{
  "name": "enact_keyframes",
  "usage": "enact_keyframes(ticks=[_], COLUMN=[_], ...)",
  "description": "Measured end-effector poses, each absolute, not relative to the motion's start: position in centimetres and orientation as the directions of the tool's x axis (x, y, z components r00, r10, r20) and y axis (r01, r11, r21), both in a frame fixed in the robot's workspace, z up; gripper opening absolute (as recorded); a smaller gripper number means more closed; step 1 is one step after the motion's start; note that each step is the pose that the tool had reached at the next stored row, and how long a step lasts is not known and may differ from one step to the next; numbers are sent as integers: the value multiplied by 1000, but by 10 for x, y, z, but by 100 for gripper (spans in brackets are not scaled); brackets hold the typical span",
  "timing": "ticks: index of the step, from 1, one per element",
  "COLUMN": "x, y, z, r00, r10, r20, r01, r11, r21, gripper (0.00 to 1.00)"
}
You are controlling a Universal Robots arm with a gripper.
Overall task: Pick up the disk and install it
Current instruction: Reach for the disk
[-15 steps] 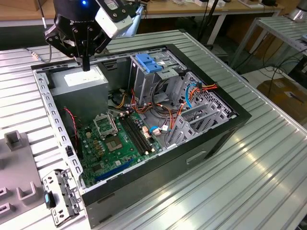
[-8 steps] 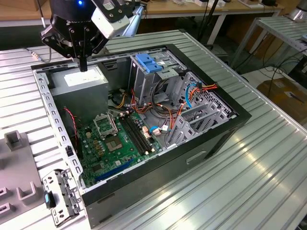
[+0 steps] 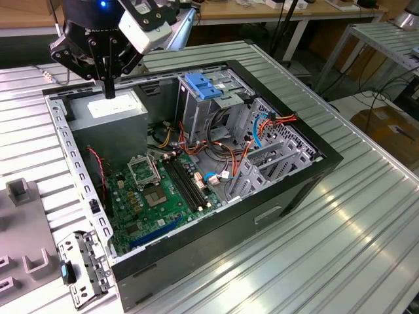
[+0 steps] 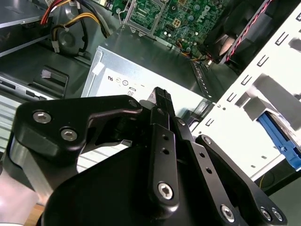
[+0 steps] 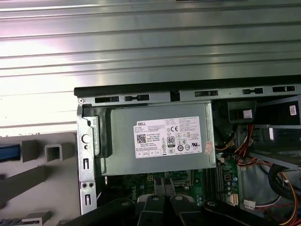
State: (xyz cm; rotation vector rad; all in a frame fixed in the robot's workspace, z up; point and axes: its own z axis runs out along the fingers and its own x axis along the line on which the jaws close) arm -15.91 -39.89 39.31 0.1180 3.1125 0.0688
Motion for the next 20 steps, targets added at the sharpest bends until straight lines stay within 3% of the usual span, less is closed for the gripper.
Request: enact_keyframes(ticks=[20], x=[-176], y=[-399], z=[393], r00=[-997], r10=[76], r20=[-24], r01=[75], r11=[996], r21=[45], gripper=[11])
